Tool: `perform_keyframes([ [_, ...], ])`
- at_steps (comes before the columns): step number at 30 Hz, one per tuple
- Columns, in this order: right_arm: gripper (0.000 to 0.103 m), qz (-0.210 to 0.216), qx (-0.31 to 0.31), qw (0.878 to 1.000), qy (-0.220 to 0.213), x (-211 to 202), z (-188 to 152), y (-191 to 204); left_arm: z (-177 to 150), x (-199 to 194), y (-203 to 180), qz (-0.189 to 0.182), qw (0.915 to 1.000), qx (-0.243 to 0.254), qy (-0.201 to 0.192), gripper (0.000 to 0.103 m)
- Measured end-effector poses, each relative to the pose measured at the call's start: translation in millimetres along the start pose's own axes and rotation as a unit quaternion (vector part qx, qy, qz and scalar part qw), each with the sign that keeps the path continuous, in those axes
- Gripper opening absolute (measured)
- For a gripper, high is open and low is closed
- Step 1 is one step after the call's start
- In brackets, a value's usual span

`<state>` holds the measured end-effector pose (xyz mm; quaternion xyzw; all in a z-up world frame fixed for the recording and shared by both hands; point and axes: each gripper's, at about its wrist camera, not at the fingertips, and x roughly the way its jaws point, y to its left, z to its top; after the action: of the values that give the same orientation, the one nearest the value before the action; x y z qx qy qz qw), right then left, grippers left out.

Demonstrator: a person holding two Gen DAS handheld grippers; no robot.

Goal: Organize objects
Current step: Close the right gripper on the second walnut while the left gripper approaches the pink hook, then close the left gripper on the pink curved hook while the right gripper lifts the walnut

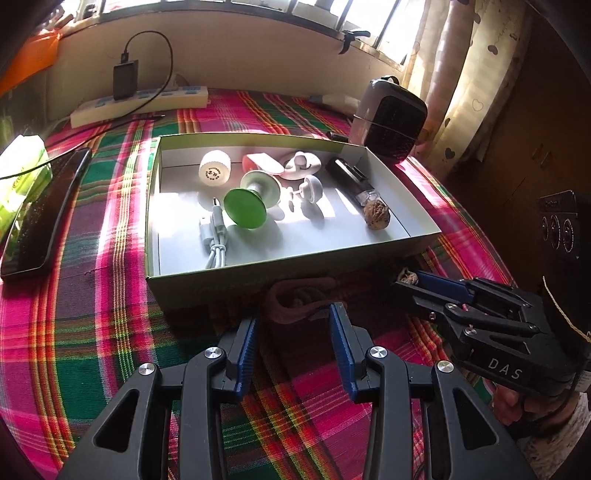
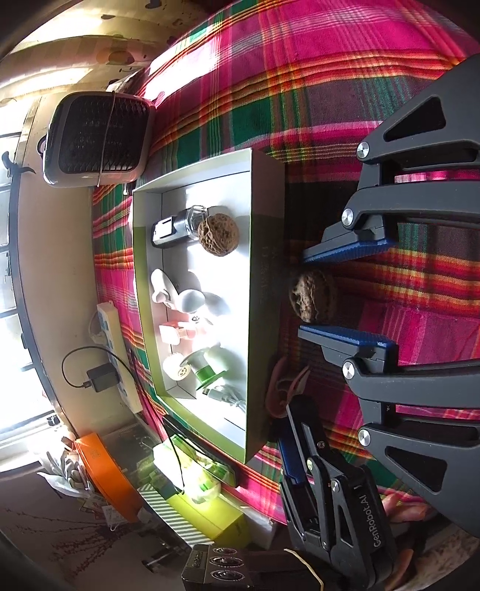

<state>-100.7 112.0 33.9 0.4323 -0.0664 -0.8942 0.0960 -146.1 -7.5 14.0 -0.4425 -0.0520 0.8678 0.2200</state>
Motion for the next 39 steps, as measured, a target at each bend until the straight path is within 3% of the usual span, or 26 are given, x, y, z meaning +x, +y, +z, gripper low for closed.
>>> perform_keyframes([
  [11, 0.035, -0.013, 0.014, 1.000, -0.005, -8.3, -6.0, -16.8, -7.3, 0.0, -27.8, -0.028, 0.9980, 0.055, 0.013, 0.035],
  [20, 0.035, -0.011, 0.014, 1.000, -0.007, -10.2, -7.9, -21.2, -0.8, -1.4, -17.2, 0.005, 0.9988, 0.048, -0.002, 0.035],
  [39, 0.035, -0.013, 0.008, 1.000, -0.006, -11.3, -8.3, -23.1, -2.9, 7.2, -47.9, -0.038, 0.9947, 0.095, 0.010, 0.037],
])
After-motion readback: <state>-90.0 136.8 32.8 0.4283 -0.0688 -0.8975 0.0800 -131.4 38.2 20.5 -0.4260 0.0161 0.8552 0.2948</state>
